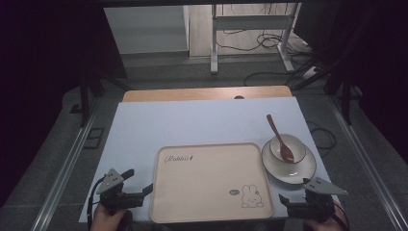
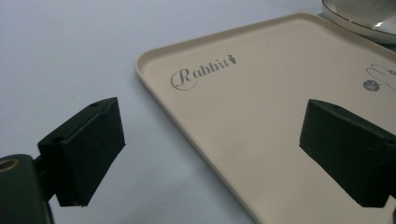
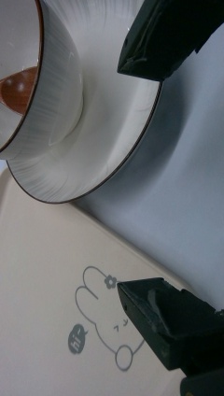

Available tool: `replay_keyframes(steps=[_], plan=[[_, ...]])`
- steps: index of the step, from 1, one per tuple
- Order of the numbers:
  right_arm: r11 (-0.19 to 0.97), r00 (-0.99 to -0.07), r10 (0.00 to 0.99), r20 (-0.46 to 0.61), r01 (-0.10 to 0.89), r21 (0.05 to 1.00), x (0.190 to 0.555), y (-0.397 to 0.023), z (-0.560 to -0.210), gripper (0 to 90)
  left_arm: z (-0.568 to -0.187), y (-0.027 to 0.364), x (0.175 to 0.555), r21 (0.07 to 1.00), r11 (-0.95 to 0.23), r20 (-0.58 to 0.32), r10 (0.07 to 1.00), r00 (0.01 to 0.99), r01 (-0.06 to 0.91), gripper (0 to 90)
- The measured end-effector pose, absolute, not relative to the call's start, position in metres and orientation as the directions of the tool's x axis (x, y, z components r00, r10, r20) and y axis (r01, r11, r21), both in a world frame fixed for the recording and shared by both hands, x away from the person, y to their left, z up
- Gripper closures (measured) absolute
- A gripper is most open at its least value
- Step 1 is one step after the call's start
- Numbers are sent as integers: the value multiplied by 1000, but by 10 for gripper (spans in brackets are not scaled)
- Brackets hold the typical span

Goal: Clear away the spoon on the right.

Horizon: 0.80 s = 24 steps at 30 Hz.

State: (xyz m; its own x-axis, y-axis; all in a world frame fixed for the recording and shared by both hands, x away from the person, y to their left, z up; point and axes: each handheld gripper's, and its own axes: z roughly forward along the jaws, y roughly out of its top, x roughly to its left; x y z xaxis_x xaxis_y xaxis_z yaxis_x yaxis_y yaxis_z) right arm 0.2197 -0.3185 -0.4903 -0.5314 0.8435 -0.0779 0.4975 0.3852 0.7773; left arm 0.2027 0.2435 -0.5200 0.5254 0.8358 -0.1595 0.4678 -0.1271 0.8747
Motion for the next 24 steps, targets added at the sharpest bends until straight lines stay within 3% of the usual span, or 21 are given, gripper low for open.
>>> replay_keyframes(steps=[6, 12, 24], plan=[[392, -517, 851, -95, 505, 769, 220, -317, -491, 0, -520, 243, 202, 875, -130, -157, 835, 527, 466, 63], [344, -507, 861, -38, 525, 778, 222, -323, -490, 29, -520, 243, 202, 876, -130, -156, 836, 527, 465, 62], [391, -549, 834, -50, 526, 756, 223, -318, -491, 24, -520, 244, 202, 877, -127, -156, 837, 525, 464, 61]])
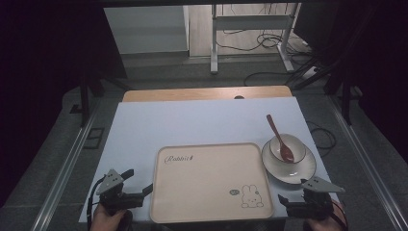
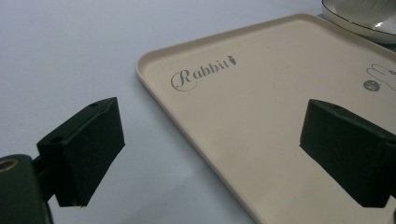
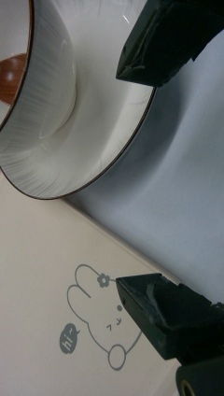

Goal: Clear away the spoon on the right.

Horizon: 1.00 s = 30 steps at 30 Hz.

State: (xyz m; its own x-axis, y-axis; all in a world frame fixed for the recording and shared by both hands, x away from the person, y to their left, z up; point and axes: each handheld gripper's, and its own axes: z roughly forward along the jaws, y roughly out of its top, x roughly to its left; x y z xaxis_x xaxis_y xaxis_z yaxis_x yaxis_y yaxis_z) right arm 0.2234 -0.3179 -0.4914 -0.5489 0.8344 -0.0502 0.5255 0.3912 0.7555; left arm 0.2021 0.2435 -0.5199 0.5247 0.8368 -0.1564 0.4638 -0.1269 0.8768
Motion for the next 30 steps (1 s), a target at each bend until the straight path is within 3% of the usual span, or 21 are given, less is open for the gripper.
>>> replay_keyframes(steps=[30], plan=[[414, -607, 792, -64, 458, 787, 254, -306, -457, 20, -520, 244, 202, 876, -124, -157, 841, 519, 465, 57]])
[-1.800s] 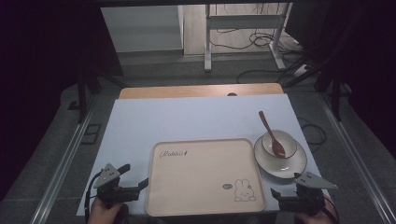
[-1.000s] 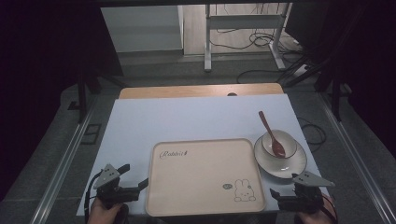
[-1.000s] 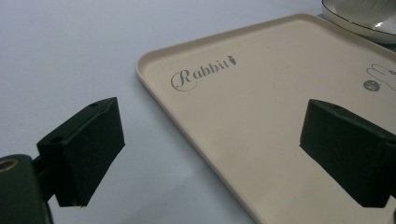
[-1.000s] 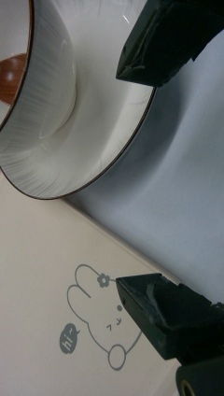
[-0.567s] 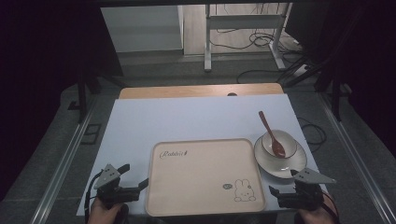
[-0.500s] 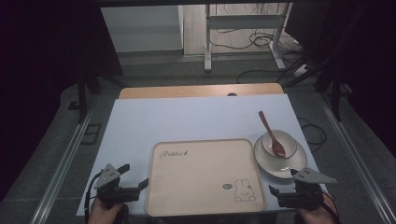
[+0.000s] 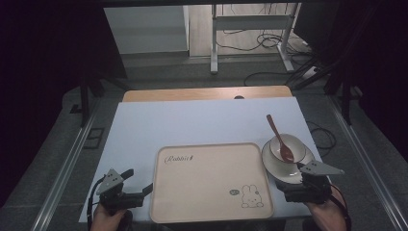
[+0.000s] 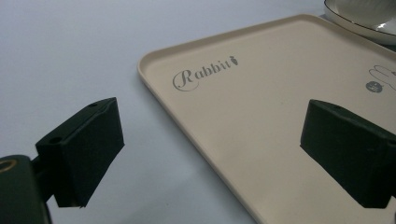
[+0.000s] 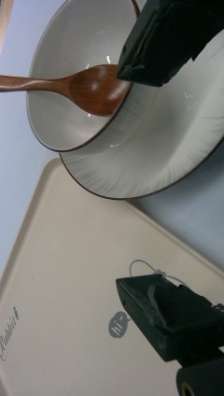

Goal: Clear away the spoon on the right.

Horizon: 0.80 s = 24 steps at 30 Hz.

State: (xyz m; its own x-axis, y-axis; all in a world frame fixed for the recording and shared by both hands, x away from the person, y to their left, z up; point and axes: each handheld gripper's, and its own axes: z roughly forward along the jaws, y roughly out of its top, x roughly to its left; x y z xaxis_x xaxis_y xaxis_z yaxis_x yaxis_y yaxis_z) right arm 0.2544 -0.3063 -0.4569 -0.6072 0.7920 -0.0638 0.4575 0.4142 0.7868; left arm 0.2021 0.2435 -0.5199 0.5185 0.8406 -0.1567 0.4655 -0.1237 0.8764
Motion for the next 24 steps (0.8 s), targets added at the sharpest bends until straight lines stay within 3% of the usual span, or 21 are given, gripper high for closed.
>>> replay_keyframes(steps=[24], plan=[[394, -606, 795, -28, 479, 784, 301, -298, -441, 10, -520, 244, 202, 876, -123, -159, 840, 518, 467, 59]])
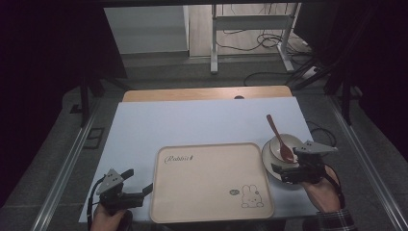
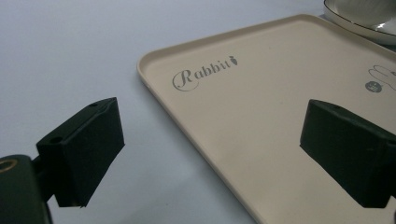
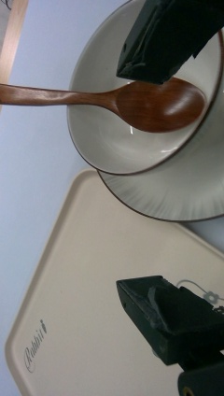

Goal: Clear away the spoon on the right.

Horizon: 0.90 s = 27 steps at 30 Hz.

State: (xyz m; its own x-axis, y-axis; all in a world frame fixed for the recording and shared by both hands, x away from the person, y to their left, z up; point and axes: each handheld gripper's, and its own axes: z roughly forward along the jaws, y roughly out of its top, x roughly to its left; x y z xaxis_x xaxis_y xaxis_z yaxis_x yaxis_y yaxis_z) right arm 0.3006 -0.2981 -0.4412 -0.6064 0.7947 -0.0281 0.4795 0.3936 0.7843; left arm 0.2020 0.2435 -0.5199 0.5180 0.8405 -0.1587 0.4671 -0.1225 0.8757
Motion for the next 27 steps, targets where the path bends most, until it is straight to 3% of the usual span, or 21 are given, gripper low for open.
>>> replay_keyframes(steps=[27], plan=[[370, -558, 829, -28, 511, 776, 366, -291, -436, 24, -520, 244, 202, 875, -123, -160, 839, 520, 468, 66]])
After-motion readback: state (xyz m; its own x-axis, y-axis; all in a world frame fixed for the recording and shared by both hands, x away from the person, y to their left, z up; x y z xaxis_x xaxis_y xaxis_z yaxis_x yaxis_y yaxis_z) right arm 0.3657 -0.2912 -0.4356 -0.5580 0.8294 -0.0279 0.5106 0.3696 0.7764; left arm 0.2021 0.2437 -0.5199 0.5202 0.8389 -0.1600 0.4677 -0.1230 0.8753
